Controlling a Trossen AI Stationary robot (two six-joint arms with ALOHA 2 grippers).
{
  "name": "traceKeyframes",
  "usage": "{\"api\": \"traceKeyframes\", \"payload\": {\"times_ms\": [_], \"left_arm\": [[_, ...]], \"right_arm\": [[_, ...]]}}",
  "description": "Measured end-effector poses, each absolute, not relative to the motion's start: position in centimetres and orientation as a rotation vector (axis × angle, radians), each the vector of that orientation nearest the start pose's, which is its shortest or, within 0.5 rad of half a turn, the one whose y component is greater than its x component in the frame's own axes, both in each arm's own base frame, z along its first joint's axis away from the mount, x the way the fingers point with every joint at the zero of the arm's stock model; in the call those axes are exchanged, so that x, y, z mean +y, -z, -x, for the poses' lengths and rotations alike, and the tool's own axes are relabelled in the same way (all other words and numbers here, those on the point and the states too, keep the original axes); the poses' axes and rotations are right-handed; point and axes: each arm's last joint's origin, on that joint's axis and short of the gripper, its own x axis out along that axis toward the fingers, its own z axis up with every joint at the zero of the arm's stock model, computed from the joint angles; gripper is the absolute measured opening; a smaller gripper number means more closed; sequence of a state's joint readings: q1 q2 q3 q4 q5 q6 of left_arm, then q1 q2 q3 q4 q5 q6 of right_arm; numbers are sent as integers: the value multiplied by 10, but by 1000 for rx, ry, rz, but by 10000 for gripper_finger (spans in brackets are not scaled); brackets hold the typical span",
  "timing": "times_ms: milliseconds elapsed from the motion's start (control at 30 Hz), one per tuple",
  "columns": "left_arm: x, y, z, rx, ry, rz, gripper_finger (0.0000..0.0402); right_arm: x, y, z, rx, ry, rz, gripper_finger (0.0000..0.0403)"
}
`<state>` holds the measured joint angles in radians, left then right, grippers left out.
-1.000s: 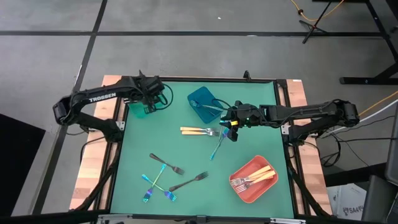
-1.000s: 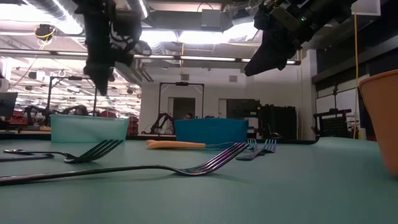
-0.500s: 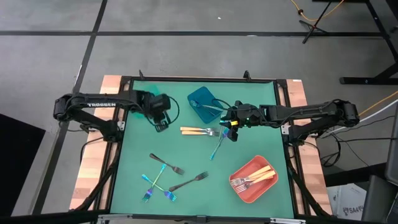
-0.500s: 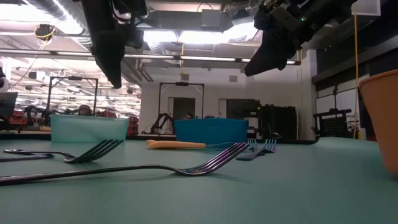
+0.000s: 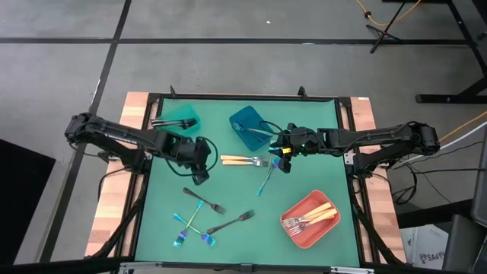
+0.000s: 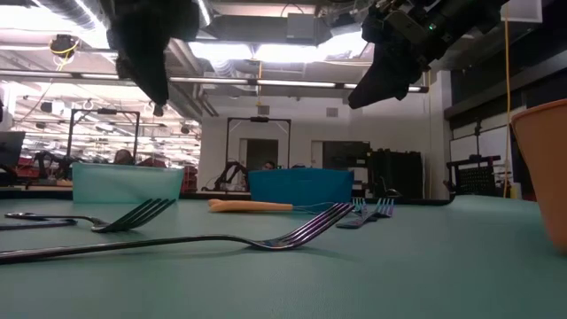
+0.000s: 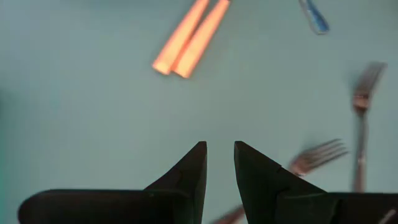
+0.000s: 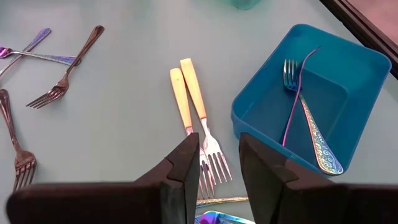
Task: Sort silverware by color (type)
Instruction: Put the black fork into the green bin
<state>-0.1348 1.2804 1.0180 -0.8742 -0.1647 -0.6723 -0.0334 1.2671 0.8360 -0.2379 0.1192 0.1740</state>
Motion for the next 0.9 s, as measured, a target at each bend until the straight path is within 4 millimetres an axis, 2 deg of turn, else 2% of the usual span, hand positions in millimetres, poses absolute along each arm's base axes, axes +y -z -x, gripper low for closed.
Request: {"api": "traceKeyframes", "payload": {"times_ms": [333,567,900], "left_arm": [[-62,-263,-229,1057,-385,542,75],[-77,-263,-225,1070,-340,526,78],[-77,-263,-224,1045,-368,497,141]], "right_arm": [[-12,-248,-264,654,205,-139,104],[-12,-248,-264,654,204,-138,104],[-12,-248,-264,654,205,-139,104]]}}
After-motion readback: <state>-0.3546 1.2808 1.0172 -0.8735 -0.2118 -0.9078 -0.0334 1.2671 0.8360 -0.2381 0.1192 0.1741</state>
